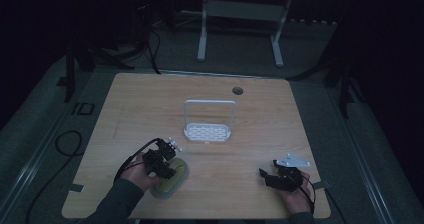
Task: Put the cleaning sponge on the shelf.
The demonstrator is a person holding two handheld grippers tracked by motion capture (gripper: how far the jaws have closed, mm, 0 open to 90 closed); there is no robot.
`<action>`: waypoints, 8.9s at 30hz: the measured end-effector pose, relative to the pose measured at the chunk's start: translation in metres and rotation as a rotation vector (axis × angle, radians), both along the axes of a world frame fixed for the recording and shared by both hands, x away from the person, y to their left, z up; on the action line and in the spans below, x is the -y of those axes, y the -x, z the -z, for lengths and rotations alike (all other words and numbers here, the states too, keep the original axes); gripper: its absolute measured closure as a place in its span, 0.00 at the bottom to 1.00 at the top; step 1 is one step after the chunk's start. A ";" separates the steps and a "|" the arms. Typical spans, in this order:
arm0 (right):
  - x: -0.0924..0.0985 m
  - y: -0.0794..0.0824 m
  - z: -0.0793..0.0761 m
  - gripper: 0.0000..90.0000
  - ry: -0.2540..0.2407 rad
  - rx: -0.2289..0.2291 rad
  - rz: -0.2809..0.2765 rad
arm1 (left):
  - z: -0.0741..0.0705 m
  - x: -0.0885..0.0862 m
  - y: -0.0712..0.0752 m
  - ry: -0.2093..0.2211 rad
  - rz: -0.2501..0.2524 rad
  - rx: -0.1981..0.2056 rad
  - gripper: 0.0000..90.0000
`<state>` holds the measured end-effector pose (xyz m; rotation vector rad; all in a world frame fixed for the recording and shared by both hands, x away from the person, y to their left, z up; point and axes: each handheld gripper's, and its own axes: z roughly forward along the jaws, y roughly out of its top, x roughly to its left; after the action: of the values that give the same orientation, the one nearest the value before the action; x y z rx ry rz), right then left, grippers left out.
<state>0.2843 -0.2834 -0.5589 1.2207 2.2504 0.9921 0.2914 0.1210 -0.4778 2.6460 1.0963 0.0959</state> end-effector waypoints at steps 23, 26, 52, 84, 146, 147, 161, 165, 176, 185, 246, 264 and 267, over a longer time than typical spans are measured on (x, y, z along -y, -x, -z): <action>0.000 0.000 0.000 0.34 -0.001 0.000 0.001 | 0.000 0.004 -0.014 -0.064 0.064 -0.124 0.79; 0.000 0.000 0.000 0.34 -0.001 -0.001 0.001 | -0.001 0.006 -0.014 -0.081 0.073 -0.118 0.79; 0.000 0.000 0.000 0.34 0.000 0.000 0.000 | -0.004 0.014 -0.029 -0.149 0.152 -0.155 0.80; 0.000 0.000 0.000 0.34 0.000 0.001 0.000 | -0.034 0.014 -0.047 -0.058 0.187 -0.020 0.80; 0.000 0.000 0.000 0.34 -0.001 -0.001 0.001 | -0.058 0.030 -0.095 -0.013 0.500 0.052 0.80; 0.000 0.000 0.000 0.34 -0.001 0.000 0.000 | -0.058 0.031 -0.095 -0.018 0.509 0.053 0.80; 0.000 0.000 0.000 0.34 -0.001 0.001 -0.001 | -0.066 0.039 -0.103 -0.029 0.581 0.089 0.80; 0.000 0.000 0.000 0.34 -0.001 0.001 -0.001 | -0.069 0.042 -0.104 -0.029 0.595 0.108 0.80; 0.000 0.000 0.000 0.34 -0.001 0.001 -0.001 | -0.069 0.047 -0.106 -0.057 0.616 0.127 0.80; 0.000 0.000 0.000 0.34 -0.001 0.001 -0.001 | -0.071 0.061 -0.105 -0.066 0.656 0.172 0.80; 0.000 -0.001 0.000 0.34 -0.001 0.001 -0.003 | -0.041 0.110 -0.110 -0.233 0.734 0.332 0.80; 0.000 -0.001 0.000 0.34 0.000 0.003 -0.005 | -0.033 0.114 -0.113 -0.262 0.723 0.349 0.80; 0.000 -0.001 0.000 0.34 0.000 0.003 -0.005 | -0.032 0.115 -0.114 -0.268 0.725 0.349 0.80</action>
<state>0.2852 -0.2837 -0.5590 1.2139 2.2524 0.9949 0.4051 0.0064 -0.4456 2.9248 -0.0122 0.5555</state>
